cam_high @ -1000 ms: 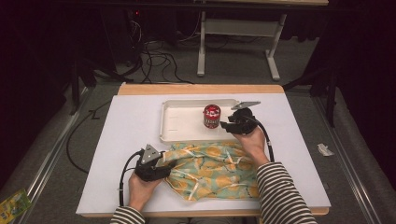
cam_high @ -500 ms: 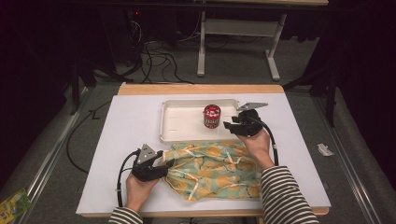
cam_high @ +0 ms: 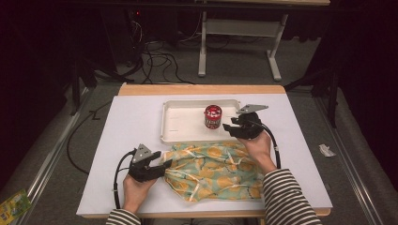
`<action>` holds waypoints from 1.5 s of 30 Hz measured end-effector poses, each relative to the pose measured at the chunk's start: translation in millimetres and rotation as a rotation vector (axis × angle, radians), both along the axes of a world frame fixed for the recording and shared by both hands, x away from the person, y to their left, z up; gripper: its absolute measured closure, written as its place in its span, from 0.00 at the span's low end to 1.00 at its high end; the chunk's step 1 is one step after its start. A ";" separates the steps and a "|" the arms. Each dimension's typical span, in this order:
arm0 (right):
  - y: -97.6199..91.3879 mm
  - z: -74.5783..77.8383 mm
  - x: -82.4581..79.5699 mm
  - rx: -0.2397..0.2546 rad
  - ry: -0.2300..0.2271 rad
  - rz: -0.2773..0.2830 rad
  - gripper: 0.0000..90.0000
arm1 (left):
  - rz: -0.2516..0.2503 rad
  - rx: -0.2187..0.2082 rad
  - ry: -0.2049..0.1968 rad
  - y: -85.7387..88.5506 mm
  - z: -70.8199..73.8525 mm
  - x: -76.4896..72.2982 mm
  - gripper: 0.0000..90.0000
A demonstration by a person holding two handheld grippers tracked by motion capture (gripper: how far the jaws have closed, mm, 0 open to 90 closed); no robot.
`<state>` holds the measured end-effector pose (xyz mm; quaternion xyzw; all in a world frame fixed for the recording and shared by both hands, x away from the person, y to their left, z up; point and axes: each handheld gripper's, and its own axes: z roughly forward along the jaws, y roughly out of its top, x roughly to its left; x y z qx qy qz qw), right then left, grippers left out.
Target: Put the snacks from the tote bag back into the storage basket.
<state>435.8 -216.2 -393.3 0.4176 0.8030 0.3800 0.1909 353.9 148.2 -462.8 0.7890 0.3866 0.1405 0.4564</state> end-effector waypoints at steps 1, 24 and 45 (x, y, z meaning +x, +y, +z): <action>0.5 0.3 -0.5 0.000 -0.002 0.000 0.60 | 0.001 -0.001 0.001 -0.1 -0.2 0.2 0.46; -23.1 10.9 -33.9 0.060 -0.044 -0.016 0.60 | 0.026 -0.006 0.005 5.4 5.0 -2.3 0.45; -49.5 6.9 -54.3 0.107 -0.070 -0.060 0.60 | 0.048 -0.002 -0.011 14.3 7.0 -6.0 0.45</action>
